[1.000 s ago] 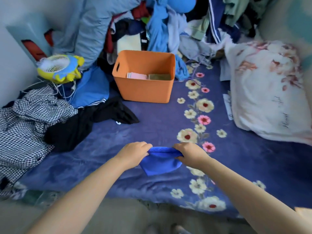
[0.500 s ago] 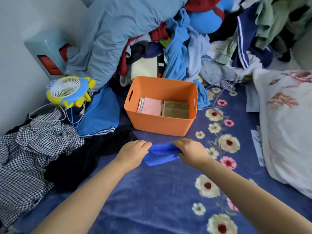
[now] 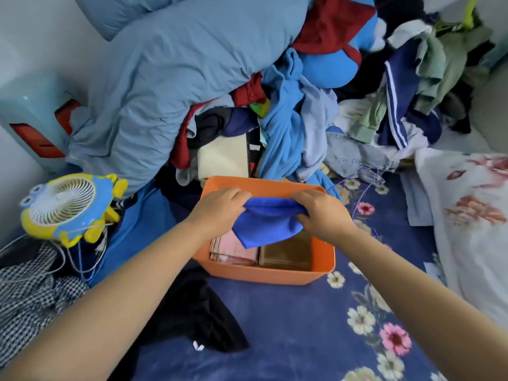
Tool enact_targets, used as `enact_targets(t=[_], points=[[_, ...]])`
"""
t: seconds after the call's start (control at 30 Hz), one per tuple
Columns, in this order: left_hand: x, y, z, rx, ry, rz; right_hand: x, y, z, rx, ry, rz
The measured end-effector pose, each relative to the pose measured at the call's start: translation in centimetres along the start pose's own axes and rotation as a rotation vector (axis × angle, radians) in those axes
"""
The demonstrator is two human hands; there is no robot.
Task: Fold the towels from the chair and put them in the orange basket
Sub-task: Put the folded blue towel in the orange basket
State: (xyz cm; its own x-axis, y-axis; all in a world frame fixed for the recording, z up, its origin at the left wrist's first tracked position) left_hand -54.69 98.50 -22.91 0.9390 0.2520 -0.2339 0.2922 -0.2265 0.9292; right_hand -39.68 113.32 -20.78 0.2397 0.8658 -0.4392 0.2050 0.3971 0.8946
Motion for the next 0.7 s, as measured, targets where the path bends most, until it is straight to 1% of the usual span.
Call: enact_targets(t=[0.07, 0.17, 0.2, 0.27, 0.33, 0.4, 0.43, 0.47, 0.5, 0.53, 0.57, 0.63, 0.67, 0.7], points=[[-1.5, -3.5, -2.3, -0.024, -0.026, 0.049, 1.8, -0.7, -2.8, -0.012, -0.079, -0.001], [-2.5, -8.7, -5.6, -0.031, -0.057, 0.050, 5.3, -2.8, -6.4, -0.091, -0.166, 0.027], [-2.6, -10.0, -6.7, -0.058, -0.045, 0.064, 6.6, -3.6, -7.5, -0.102, -0.192, 0.029], [-2.4, -12.5, -8.1, -0.063, -0.016, 0.121, 8.8, -4.9, -9.1, -0.102, -0.252, 0.019], [-2.2, -14.5, -9.1, -0.072, 0.006, 0.122, 10.4, -6.2, -9.9, -0.038, -0.180, 0.042], [-1.6, -16.5, -9.3, -0.018, -0.038, 0.113, 11.6, -7.7, -9.8, 0.009, -0.029, 0.121], [-0.9, -17.7, -9.1, 0.022, -0.096, 0.130, 12.2, -8.8, -9.2, 0.004, 0.042, 0.194], [-0.1, -19.2, -8.5, 0.020, -0.163, 0.138, 13.0, -10.5, -8.5, -0.049, 0.090, 0.254], [0.9, -20.0, -7.6, -0.003, -0.243, 0.146, 13.7, -12.2, -7.4, -0.118, 0.098, 0.302], [2.1, -21.4, -6.7, -0.044, -0.318, 0.133, 14.0, -14.0, -6.8, -0.235, 0.081, 0.320], [3.5, -22.5, -5.7, -0.121, -0.386, 0.142, 14.0, -15.9, -6.1, -0.326, 0.060, 0.363], [6.2, -24.3, -4.2, -0.502, -0.512, 0.142, 13.8, -18.5, -5.2, -0.545, -0.057, 0.438], [7.4, -25.1, -3.8, -0.701, -0.544, 0.145, 13.8, -19.6, -4.7, -0.626, -0.157, 0.412], [8.2, -25.6, -3.6, -0.814, -0.538, 0.152, 14.4, -20.8, -4.1, -0.697, -0.213, 0.406]])
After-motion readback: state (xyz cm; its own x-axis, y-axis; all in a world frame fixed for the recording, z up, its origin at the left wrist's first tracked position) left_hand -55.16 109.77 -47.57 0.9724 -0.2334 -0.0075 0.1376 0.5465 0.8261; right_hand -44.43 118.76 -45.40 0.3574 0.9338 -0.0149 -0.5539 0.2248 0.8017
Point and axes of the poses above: each hand's wrist, its own z-axis away from the middle knuckle, its own y-axis out of the back of the hand, x = y × z, the point moved 1 cm from there along -z, towards the middle knuckle, and after that the axes turned 8 degrees about -z, right-handed, at the moved point
